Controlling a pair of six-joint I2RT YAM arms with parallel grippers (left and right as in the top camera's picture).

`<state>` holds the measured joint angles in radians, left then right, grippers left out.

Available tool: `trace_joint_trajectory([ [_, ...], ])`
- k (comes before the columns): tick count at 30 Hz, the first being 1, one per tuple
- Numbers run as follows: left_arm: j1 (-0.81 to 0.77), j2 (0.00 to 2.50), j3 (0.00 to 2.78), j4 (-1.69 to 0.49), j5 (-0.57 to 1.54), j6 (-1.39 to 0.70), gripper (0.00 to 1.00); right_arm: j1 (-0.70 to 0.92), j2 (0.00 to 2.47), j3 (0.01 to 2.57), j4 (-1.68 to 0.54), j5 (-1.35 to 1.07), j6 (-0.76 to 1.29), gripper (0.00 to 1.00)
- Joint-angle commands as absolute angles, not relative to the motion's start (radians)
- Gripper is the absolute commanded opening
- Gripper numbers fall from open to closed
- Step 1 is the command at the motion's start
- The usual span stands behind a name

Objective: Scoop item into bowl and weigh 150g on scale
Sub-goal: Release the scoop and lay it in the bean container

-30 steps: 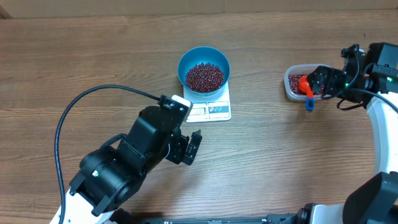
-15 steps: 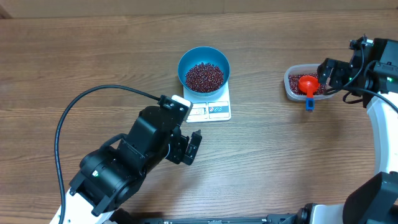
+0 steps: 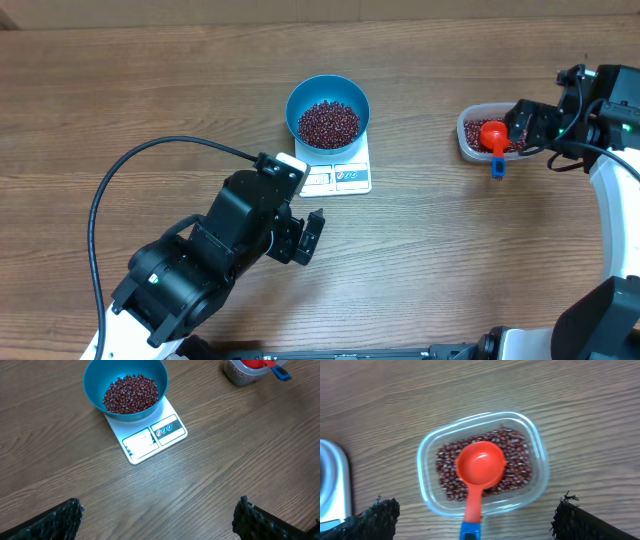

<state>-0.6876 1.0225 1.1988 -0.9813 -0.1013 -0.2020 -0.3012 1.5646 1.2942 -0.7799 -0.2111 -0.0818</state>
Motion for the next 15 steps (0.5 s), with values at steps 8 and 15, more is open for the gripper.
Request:
trace_joint_trajectory([
  [8, -0.694, 1.028, 1.198, -0.984, -0.112, -0.187, 0.99, -0.300, 1.565, 1.317, -0.804, -0.349, -0.125, 1.00],
  [15, -0.694, 1.028, 1.198, -0.984, -0.112, -0.187, 0.99, -0.241, 1.490, 1.317, -0.863, -0.216, -0.181, 1.00],
])
